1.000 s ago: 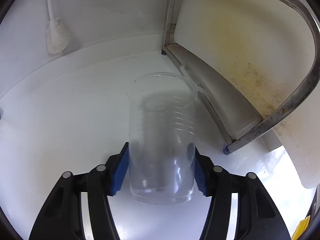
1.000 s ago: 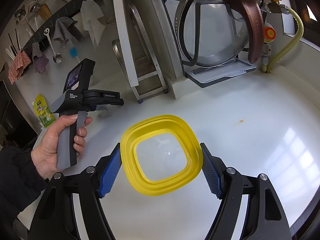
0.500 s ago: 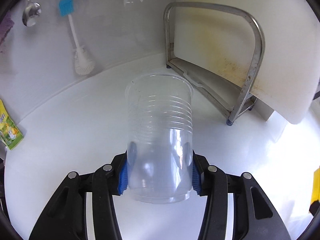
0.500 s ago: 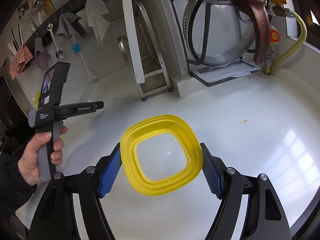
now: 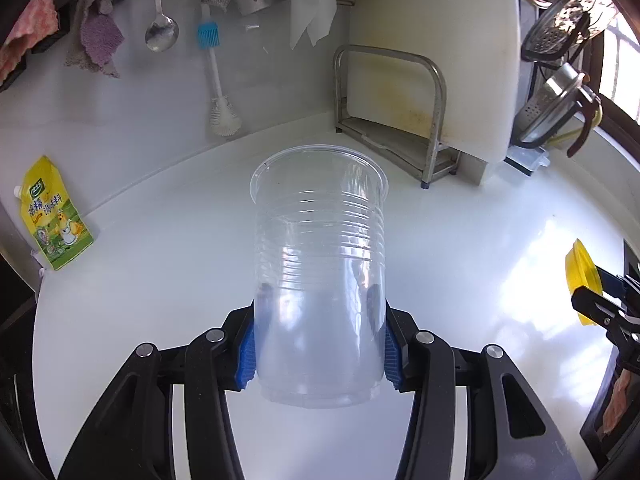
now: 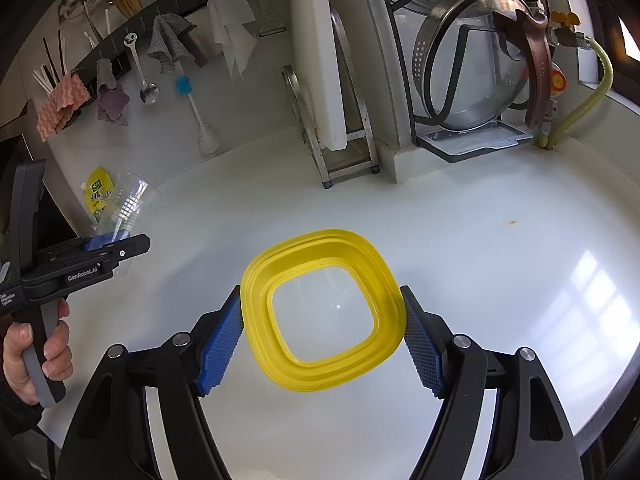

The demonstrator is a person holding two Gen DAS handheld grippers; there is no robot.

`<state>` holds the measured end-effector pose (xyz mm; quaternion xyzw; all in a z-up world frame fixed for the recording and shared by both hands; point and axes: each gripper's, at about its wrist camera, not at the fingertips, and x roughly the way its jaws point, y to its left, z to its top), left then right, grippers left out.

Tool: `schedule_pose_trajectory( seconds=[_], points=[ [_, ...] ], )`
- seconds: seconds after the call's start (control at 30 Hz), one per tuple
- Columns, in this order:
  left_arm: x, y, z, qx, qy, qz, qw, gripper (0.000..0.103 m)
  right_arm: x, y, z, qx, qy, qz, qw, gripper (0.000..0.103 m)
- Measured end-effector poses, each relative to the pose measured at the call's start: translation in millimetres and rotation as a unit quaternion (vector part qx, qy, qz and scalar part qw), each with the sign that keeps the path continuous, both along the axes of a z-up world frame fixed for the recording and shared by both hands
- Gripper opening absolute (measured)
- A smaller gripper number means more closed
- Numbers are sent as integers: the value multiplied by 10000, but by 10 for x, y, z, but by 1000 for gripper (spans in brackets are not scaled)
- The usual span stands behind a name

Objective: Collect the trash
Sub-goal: 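Carry the yellow lid and clear cup over the bin with both tools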

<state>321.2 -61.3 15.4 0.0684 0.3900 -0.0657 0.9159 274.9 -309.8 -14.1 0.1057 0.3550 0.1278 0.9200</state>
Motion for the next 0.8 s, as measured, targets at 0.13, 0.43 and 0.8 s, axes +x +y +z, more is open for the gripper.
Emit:
schedule_pose_trajectory(
  seconds=[0.13,0.43,0.8],
  points=[
    [-358,67,70,-52,-12,-96,9999,48,-295,86,48,70,33,-106,9999,72],
    [-1379,314,254,-197,-267,-242,9992,48,-1269,436,268,33,-132,-223,9997,72],
    [-2476,579,134,-273,-331,-426,9982,48,-2465,903,282,261,-274,-262,9989,72]
  ],
)
